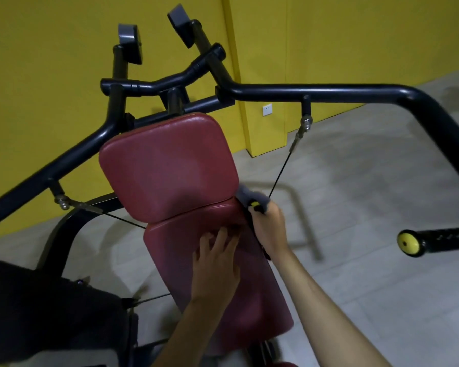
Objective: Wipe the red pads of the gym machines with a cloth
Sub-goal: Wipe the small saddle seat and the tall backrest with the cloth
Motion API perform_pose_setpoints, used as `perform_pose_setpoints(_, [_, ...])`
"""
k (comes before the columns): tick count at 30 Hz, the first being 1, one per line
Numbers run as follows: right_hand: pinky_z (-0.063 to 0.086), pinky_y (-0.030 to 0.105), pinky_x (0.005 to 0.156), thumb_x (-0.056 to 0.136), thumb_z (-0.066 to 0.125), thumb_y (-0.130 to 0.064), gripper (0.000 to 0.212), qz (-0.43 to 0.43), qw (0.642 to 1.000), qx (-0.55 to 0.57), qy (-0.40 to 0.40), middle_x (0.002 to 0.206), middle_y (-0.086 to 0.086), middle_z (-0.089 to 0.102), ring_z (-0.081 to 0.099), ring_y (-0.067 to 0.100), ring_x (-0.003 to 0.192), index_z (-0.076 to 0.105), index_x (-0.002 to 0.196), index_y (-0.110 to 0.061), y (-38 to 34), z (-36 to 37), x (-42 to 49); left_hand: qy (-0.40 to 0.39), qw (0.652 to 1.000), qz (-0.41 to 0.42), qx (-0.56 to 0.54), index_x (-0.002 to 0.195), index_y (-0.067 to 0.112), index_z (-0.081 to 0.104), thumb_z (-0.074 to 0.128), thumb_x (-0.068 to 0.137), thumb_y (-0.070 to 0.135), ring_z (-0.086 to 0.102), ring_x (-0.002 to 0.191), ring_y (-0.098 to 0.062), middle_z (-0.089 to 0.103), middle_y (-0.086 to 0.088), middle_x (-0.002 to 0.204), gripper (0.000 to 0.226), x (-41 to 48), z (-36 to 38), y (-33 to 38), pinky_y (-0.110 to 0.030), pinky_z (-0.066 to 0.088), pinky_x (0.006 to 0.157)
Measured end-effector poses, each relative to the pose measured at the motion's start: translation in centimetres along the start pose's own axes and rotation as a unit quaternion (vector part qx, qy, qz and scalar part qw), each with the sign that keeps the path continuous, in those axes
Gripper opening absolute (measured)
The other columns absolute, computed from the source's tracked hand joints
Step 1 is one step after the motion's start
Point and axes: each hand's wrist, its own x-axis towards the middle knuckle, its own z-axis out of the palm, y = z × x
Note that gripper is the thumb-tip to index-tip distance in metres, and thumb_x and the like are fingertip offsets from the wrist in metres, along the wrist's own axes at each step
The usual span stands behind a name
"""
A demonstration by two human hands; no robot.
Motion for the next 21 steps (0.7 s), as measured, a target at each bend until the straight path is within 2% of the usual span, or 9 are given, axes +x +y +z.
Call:
perform_pose_setpoints(3, [0.055, 0.039, 0.084, 0.08, 0.05, -0.002, 0.056, -0.03, 0.999, 0.032, 0.024, 0.107, -0.02, 0.072, 0.07, 0.022, 0.104, 0.068, 0.111, -0.045, 0.4, 0.8, -0.1, 0.023, 1.0, 0.0, 0.018, 0.139, 0.029, 0.056, 0.067, 0.075, 0.025, 0.052, 0.118, -0.032, 0.052, 0.001, 0.143, 0.065, 0.0, 0.5, 0.1, -0.048, 0.052, 0.084])
perform_pose_setpoints(5, [0.053, 0.034, 0.087, 0.076, 0.049, 0.001, 0.062, 0.027, 0.997, 0.061, 0.042, 0.106, -0.019, 0.073, 0.069, 0.017, 0.105, 0.07, 0.105, -0.05, 3.6, 0.9, -1.6, 0.042, 0.999, -0.001, 0.027, 0.138, 0.026, 0.058, 0.058, 0.078, 0.028, 0.053, 0.12, -0.033, 0.053, -0.003, 0.143, 0.06, -0.1, 1.4, 0.3, -0.049, 0.05, 0.086])
perform_pose_setpoints(8, [0.049, 0.034, 0.081, 0.081, 0.052, 0.01, 0.047, 0.133, 0.989, 0.054, 0.026, 0.094, -0.009, 0.073, 0.066, 0.011, 0.092, 0.072, 0.099, -0.028, 11.1, 0.7, -5.0, 0.072, 0.997, 0.009, 0.018, 0.14, 0.026, 0.058, 0.057, 0.08, 0.028, 0.054, 0.122, -0.032, 0.055, -0.004, 0.144, 0.06, -0.8, 4.0, 0.7, -0.049, 0.047, 0.09])
perform_pose_setpoints(11, [0.05, 0.026, 0.076, 0.09, 0.048, 0.021, 0.034, 0.264, 0.963, 0.042, 0.037, 0.097, 0.009, 0.07, 0.067, 0.008, 0.082, 0.069, 0.109, 0.002, 17.3, -0.3, -9.6, 0.081, 0.996, 0.037, 0.008, 0.138, 0.026, 0.06, 0.07, 0.078, 0.026, 0.057, 0.119, -0.031, 0.057, -0.003, 0.141, 0.06, -1.6, 7.7, 1.1, -0.049, 0.047, 0.09])
perform_pose_setpoints(13, [0.042, 0.015, 0.058, 0.091, 0.049, 0.017, 0.03, 0.322, 0.946, 0.006, 0.034, 0.08, 0.007, 0.064, 0.059, 0.014, 0.069, 0.069, 0.092, -0.006, 19.5, -0.8, -11.7, 0.076, 0.996, 0.048, 0.01, 0.137, 0.027, 0.059, 0.07, 0.078, 0.026, 0.058, 0.115, -0.03, 0.059, -0.002, 0.136, 0.061, -2.1, 10.0, 1.3, -0.05, 0.046, 0.089])
perform_pose_setpoints(15, [0.039, 0.025, 0.056, 0.091, 0.051, 0.006, 0.038, 0.346, 0.937, -0.021, 0.037, 0.068, -0.003, 0.059, 0.053, 0.022, 0.068, 0.061, 0.073, -0.026, 20.4, -0.9, -12.0, 0.064, 0.997, 0.048, 0.001, 0.137, 0.027, 0.059, 0.07, 0.077, 0.025, 0.058, 0.113, -0.029, 0.06, -0.002, 0.133, 0.061, -2.4, 12.0, 1.3, -0.052, 0.047, 0.089])
perform_pose_setpoints(16, [0.04, 0.03, 0.059, 0.09, 0.052, 0.001, 0.036, 0.354, 0.934, -0.017, 0.043, 0.067, -0.004, 0.06, 0.054, 0.023, 0.069, 0.06, 0.07, -0.028, 20.3, -0.8, -11.6, 0.055, 0.998, 0.044, -0.005, 0.137, 0.027, 0.059, 0.071, 0.076, 0.025, 0.057, 0.114, -0.029, 0.059, -0.002, 0.134, 0.062, -2.4, 12.8, 1.3, -0.053, 0.048, 0.089])
perform_pose_setpoints(19, [0.053, 0.045, 0.076, 0.08, 0.057, -0.023, 0.017, 0.327, 0.943, -0.017, 0.057, 0.087, 0.001, 0.074, 0.067, 0.028, 0.086, 0.072, 0.087, -0.023, 17.8, 0.0, -9.7, 0.031, 0.999, 0.041, -0.007, 0.138, 0.023, 0.059, 0.071, 0.075, 0.024, 0.052, 0.12, -0.03, 0.055, -0.003, 0.141, 0.064, -2.9, 14.0, 0.9, -0.056, 0.049, 0.092])
perform_pose_setpoints(21, [0.056, 0.049, 0.087, 0.073, 0.058, -0.033, 0.034, 0.282, 0.957, -0.011, 0.072, 0.098, 0.001, 0.077, 0.07, 0.027, 0.098, 0.074, 0.101, -0.021, 14.5, 0.5, -7.4, 0.026, 0.998, 0.052, -0.004, 0.139, 0.021, 0.059, 0.071, 0.074, 0.024, 0.049, 0.124, -0.029, 0.052, -0.004, 0.144, 0.066, -3.2, 14.1, 0.7, -0.057, 0.047, 0.094])
